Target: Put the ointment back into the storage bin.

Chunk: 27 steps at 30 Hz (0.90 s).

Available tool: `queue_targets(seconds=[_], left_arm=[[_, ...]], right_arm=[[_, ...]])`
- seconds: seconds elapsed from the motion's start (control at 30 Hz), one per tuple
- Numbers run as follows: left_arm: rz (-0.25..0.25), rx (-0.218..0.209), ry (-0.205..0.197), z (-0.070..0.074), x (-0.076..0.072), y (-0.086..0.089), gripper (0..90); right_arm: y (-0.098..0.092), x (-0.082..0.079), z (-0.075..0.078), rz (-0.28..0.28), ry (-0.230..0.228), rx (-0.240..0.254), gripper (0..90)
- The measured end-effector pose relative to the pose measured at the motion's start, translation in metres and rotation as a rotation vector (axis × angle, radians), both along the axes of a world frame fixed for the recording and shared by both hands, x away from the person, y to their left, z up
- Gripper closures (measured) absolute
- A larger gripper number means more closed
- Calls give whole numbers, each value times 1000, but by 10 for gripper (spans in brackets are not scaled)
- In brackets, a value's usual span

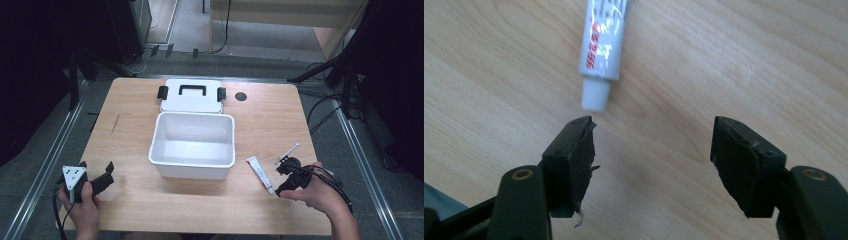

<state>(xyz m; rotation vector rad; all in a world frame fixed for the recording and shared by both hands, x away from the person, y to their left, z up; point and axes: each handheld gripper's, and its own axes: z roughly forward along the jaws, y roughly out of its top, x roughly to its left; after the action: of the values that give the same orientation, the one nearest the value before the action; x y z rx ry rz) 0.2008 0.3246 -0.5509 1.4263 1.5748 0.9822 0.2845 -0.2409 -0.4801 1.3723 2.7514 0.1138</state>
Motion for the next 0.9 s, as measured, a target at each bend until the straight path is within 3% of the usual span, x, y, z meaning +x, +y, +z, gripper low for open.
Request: queue_targets(seconds=[0.17,0.5,0.9], left_arm=[[-1,-3,2,0,0,0,125],[-4,-4,6,0,0,1,124],[-5,-5,8,0,1,1,124]], right_arm=[[11,15,-1,-29,13,-14,400],[28,28,-6,-31,91,26,503],[50,38,-12,-31,106,-22,567]])
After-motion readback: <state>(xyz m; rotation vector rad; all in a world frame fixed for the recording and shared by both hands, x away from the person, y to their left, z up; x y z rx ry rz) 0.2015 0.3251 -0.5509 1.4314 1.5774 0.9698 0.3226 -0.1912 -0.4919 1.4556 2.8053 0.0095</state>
